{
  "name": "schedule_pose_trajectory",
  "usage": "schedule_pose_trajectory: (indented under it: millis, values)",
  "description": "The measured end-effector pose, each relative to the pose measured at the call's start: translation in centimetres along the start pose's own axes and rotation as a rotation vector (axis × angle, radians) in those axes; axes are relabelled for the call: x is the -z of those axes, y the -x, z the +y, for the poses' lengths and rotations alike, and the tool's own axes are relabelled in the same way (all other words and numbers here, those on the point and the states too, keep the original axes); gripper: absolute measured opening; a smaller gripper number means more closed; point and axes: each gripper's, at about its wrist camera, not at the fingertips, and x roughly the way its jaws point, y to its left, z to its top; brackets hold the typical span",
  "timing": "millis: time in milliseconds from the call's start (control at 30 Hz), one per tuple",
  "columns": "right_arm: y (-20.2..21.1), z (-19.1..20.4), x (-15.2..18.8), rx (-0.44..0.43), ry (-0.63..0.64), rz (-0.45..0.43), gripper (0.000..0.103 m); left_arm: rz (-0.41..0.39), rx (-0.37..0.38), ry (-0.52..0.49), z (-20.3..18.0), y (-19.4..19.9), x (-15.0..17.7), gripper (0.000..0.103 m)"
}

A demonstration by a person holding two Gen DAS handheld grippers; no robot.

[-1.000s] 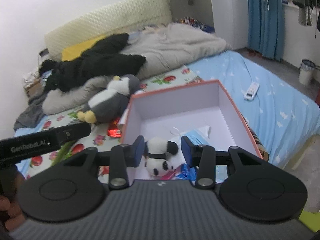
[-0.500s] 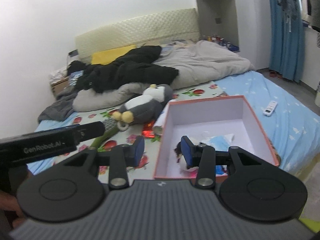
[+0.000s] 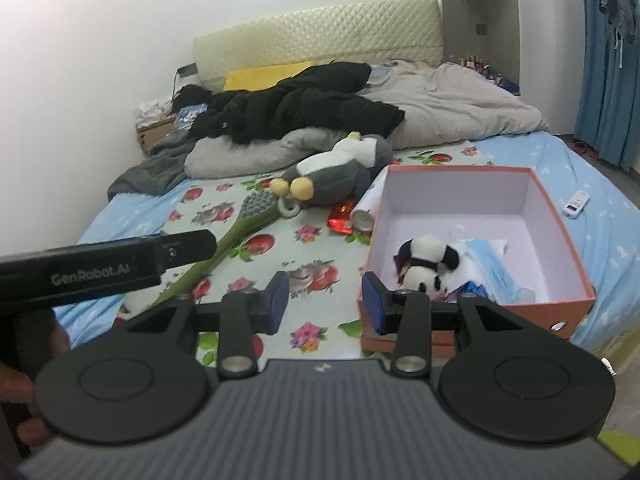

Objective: Organize soft objects
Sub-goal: 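Withdraw both tools from the box back over the bed, then grasp the white fuzzy ring with the left tool while the right tool grasps the red wrapper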

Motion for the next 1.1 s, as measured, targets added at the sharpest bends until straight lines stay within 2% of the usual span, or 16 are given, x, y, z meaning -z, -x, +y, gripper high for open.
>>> schedule_pose_trajectory:
  millis: [267,567,833,1100]
  values:
    - [-2.2,2.9,1.7,-0.040,0.039,0.062,0.043,0.020,-0.076,0.055,3.4,0.8,2.2,0.062]
    - [-5.6,5.1,1.7,-0.034,0.069,0.104,0.043,0.074,-0.117,0.137,7.6,-1.6,3.2,0.062]
    - [-10.5,5.0,0.2,0.003,0.041,0.123,0.043,0.118,-0.134,0.160,10.4,-6.9,1.5,0.062]
    - [-17.6,3.7,-1.5,0.019,0.051,0.162,0.043,0.157,-0.144,0.172,13.6,-15.7,-1.0,0.062]
